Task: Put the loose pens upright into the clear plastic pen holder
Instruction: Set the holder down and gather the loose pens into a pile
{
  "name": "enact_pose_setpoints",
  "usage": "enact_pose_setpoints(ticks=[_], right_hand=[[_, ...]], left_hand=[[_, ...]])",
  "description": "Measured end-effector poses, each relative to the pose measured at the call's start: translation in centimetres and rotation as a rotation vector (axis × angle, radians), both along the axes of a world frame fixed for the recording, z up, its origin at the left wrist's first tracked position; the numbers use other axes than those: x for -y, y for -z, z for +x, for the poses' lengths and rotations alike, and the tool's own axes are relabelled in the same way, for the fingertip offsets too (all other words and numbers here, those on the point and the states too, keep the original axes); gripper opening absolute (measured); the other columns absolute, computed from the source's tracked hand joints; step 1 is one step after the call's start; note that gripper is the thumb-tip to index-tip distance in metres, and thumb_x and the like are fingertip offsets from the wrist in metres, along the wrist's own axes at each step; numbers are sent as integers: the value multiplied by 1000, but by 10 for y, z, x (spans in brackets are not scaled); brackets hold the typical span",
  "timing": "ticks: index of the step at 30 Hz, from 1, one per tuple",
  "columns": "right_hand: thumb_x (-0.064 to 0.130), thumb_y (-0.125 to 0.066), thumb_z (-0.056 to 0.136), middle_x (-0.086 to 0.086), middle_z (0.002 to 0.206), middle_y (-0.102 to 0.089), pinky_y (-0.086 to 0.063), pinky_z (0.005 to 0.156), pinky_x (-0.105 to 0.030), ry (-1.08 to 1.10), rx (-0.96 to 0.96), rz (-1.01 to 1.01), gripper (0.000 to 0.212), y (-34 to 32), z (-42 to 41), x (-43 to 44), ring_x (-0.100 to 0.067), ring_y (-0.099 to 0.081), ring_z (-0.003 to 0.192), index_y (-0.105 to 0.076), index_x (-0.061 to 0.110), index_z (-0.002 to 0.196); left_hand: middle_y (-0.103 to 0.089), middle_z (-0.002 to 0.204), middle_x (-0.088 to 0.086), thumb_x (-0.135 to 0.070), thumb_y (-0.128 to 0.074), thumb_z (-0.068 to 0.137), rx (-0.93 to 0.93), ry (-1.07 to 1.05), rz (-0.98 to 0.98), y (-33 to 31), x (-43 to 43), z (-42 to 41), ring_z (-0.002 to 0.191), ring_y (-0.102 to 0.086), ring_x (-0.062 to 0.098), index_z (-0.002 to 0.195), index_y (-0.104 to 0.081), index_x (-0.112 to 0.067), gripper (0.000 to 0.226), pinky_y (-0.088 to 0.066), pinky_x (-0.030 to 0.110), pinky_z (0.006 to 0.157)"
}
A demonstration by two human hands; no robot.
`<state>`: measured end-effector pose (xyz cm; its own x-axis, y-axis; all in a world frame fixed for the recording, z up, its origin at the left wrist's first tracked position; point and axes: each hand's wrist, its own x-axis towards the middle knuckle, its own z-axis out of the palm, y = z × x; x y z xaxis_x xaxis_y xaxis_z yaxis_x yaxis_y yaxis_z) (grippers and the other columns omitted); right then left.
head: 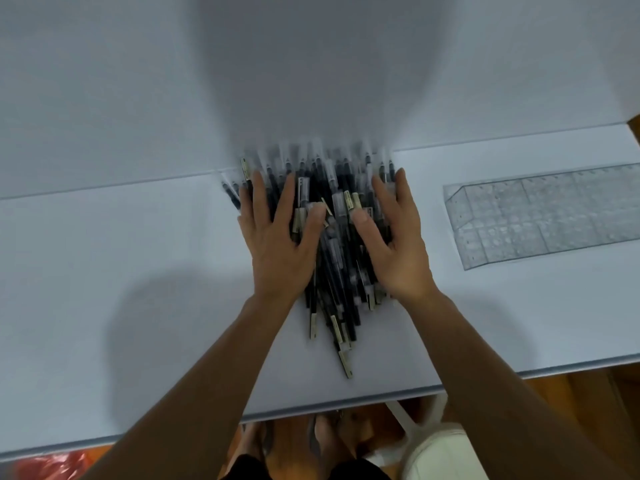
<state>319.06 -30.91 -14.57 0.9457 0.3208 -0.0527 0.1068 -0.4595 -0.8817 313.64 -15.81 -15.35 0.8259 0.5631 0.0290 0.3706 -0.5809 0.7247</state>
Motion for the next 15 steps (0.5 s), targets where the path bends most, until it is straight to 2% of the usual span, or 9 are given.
enact_pose_setpoints(ticks=[2,5,9,12,15], right_hand=[[65,-43,93,13,164,-2,-14,122,-40,1,37,-18,66,0,-6,5,-4,-1,150,-29,37,151],[62,-40,95,11,164,-4,-15,122,-44,-34,84,-60,63,4,-13,11,-5,-1,150,-31,35,151],[54,-42,97,4,164,-8,-17,122,-47,-24,110,-83,59,7,-14,7,-10,-4,151,-37,28,150],[48,-43,98,-2,164,-11,-17,121,-48,-22,139,-104,58,8,-14,3,-16,-7,151,-40,21,149],[47,-43,99,-4,164,-12,-17,121,-48,-27,148,-119,57,8,-13,3,-18,-8,151,-39,19,149]], left_hand=[[1,164,-1,-73,-33,89,20,45,41,-2,-2,-14,149,13,20,152,-23,-34,74,-5,62,117],[3,164,5,-84,-42,77,10,259,181,1,-3,-42,149,13,29,155,-17,-27,100,0,63,115],[4,164,8,-93,-44,65,-96,491,372,8,0,-59,149,12,34,156,-9,-23,120,-3,67,115],[5,164,6,-92,-44,66,-138,513,410,12,-2,-56,149,11,34,156,-3,-25,120,-2,65,116],[0,164,6,-88,-44,70,-124,501,397,12,-5,-49,149,8,34,155,-6,-24,113,-3,64,116]])
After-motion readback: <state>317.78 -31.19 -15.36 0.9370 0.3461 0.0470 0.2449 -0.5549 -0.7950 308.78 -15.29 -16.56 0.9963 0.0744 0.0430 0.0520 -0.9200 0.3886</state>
